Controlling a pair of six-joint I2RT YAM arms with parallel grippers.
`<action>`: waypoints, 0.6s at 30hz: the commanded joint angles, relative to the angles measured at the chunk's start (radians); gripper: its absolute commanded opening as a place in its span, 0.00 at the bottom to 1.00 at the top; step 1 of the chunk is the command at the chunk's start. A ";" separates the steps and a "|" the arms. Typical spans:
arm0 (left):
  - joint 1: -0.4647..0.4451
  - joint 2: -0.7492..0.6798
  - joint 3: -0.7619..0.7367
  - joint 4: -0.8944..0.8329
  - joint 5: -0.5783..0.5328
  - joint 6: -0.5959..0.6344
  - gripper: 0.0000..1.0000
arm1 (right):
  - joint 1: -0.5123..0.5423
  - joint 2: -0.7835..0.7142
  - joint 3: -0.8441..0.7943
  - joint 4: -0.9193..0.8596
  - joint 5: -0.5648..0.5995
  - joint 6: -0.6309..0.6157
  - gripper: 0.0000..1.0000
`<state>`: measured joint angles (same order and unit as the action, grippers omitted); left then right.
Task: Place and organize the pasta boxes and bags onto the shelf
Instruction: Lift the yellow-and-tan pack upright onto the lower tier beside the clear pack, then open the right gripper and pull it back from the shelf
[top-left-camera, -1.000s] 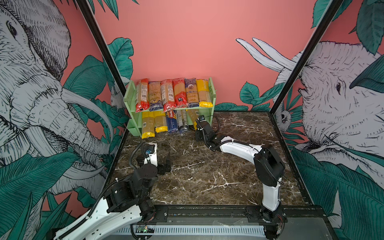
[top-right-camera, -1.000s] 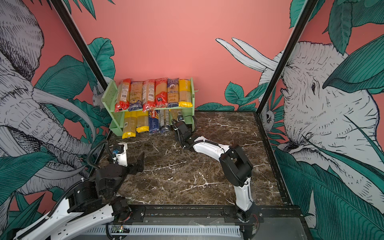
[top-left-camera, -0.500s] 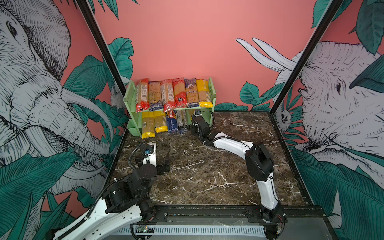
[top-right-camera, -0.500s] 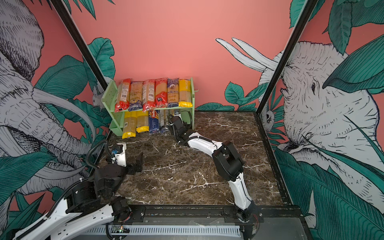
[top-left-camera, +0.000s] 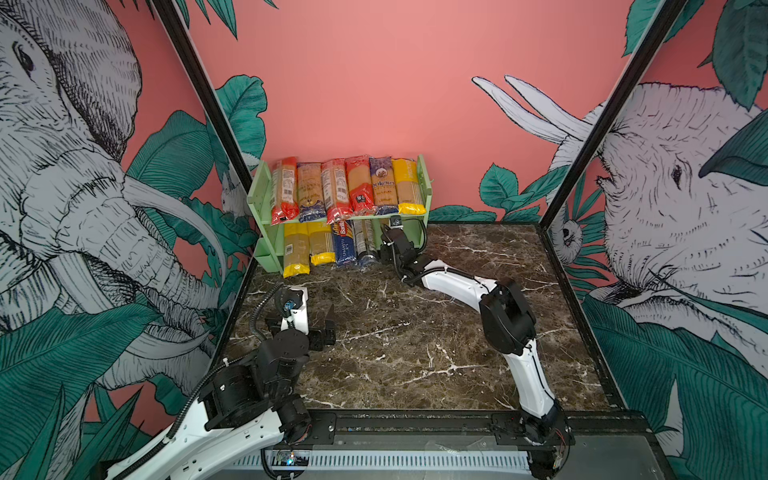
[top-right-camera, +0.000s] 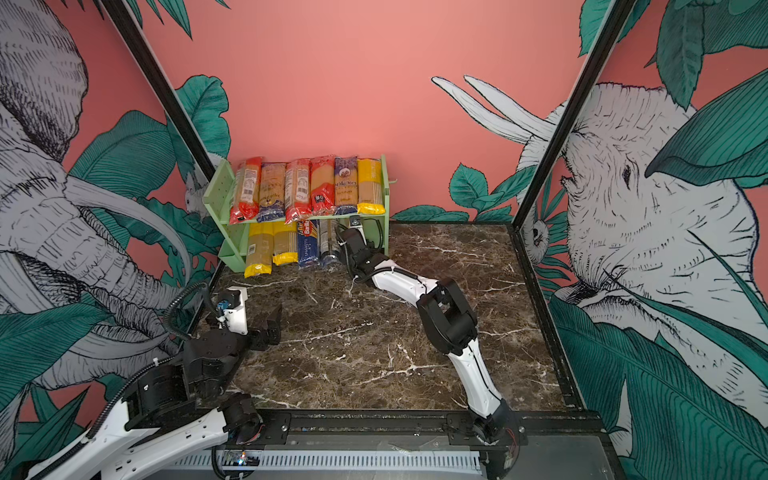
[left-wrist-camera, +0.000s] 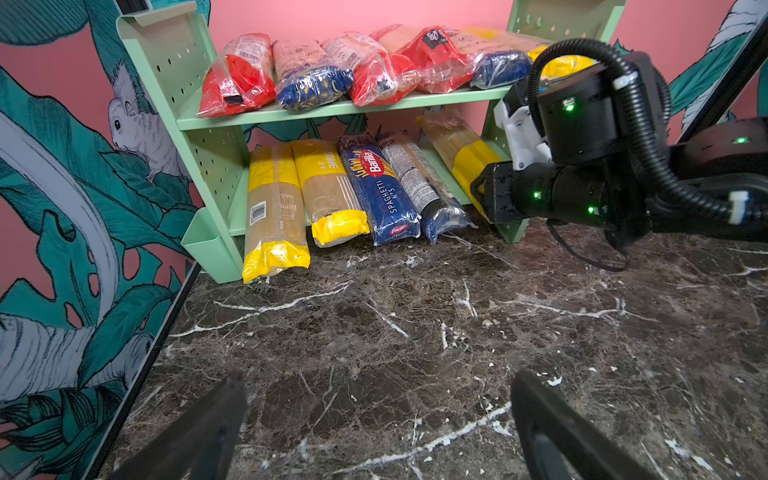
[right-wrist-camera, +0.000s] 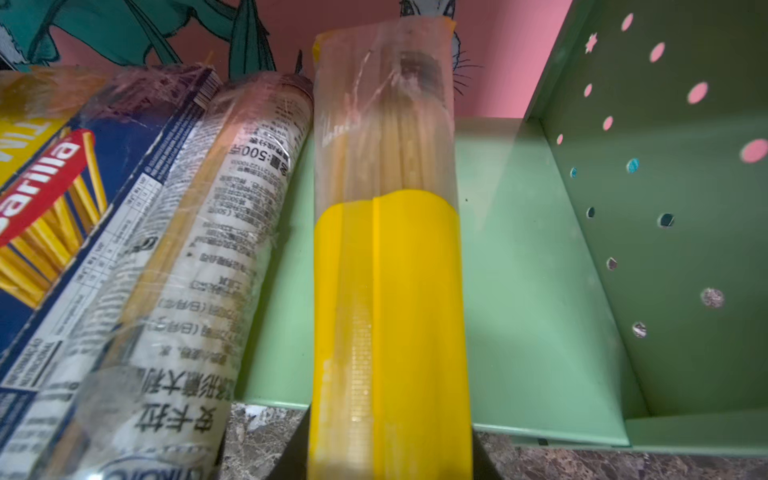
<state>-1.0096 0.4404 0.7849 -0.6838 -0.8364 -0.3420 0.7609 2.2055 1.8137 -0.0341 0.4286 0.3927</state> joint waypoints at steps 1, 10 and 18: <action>-0.004 -0.011 0.021 -0.024 -0.027 -0.012 0.99 | -0.031 -0.016 0.079 0.162 0.006 0.021 0.40; -0.004 -0.012 0.024 -0.024 -0.017 -0.018 1.00 | -0.031 -0.079 -0.023 0.184 0.010 0.021 0.70; -0.004 -0.019 0.031 -0.022 -0.002 -0.029 0.99 | -0.030 -0.171 -0.129 0.212 0.011 0.020 0.99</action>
<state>-1.0096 0.4328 0.7853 -0.6907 -0.8349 -0.3496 0.7467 2.1235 1.6909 0.0612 0.4114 0.4156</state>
